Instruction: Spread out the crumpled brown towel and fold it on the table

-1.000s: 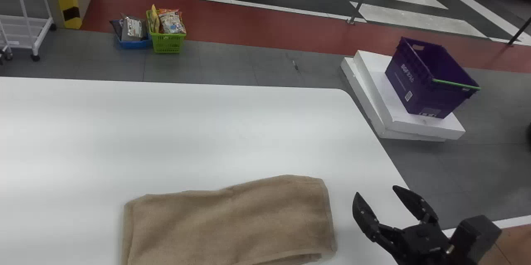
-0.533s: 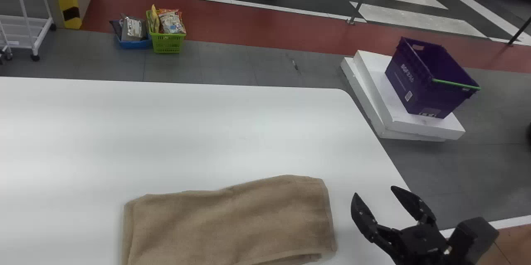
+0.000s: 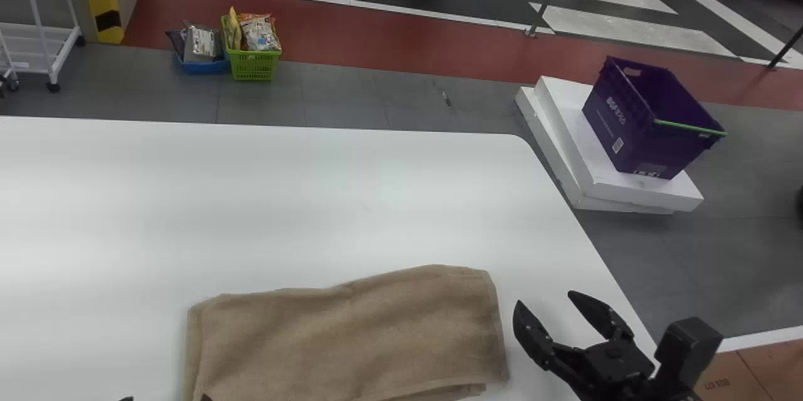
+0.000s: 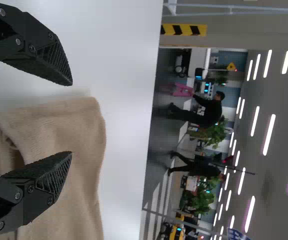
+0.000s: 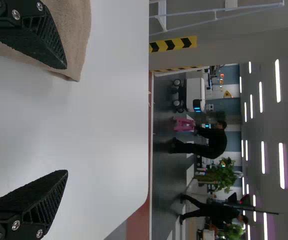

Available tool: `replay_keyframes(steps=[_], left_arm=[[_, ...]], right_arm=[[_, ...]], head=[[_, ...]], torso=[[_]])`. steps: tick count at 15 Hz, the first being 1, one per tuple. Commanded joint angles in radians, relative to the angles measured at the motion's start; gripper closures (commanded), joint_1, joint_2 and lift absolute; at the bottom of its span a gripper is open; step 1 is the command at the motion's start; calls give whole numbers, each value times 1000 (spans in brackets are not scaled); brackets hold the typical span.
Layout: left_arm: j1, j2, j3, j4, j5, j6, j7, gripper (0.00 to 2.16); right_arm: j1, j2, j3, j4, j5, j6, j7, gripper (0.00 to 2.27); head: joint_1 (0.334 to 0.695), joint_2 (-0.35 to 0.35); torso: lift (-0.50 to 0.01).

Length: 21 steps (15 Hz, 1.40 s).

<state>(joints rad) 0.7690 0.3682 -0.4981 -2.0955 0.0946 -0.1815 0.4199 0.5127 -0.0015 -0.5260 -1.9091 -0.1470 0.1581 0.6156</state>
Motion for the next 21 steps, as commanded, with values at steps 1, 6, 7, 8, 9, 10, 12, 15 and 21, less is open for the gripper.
replay_keyframes(steps=[1,6,7,8,9,10,12,15,21], left_arm=[[6,1,18,0,-3,-28,4,410],[19,11,27,-6,-16,-71,20,410],[21,12,27,-6,-24,-83,28,410],[21,14,27,-8,-24,-86,28,410],[24,15,32,-14,-24,-89,27,410],[26,17,35,-18,-21,-89,27,410],[27,20,46,-29,-15,-92,22,410],[24,21,55,-35,-10,-89,8,410],[26,24,56,-44,-9,-77,5,410]], right_arm=[[-2,2,18,-11,-6,62,-1,60],[-2,2,86,-31,10,179,-14,60],[-2,2,100,-45,14,222,-20,60],[-2,2,109,-62,14,262,-20,63],[1,2,115,-88,14,323,-22,66],[6,2,123,-110,12,372,-22,70],[21,2,129,-163,3,470,-20,76],[33,2,124,-209,-29,590,-16,80],[23,2,112,-220,-66,663,-7,532]], head=[[695,-350],[695,-350],[695,-350],[695,-350],[695,-350],[695,-350],[695,-350],[695,-326],[695,-312]], torso=[[-127],[-127],[-127],[-127],[-127],[-127],[-127],[-127],[-127]])
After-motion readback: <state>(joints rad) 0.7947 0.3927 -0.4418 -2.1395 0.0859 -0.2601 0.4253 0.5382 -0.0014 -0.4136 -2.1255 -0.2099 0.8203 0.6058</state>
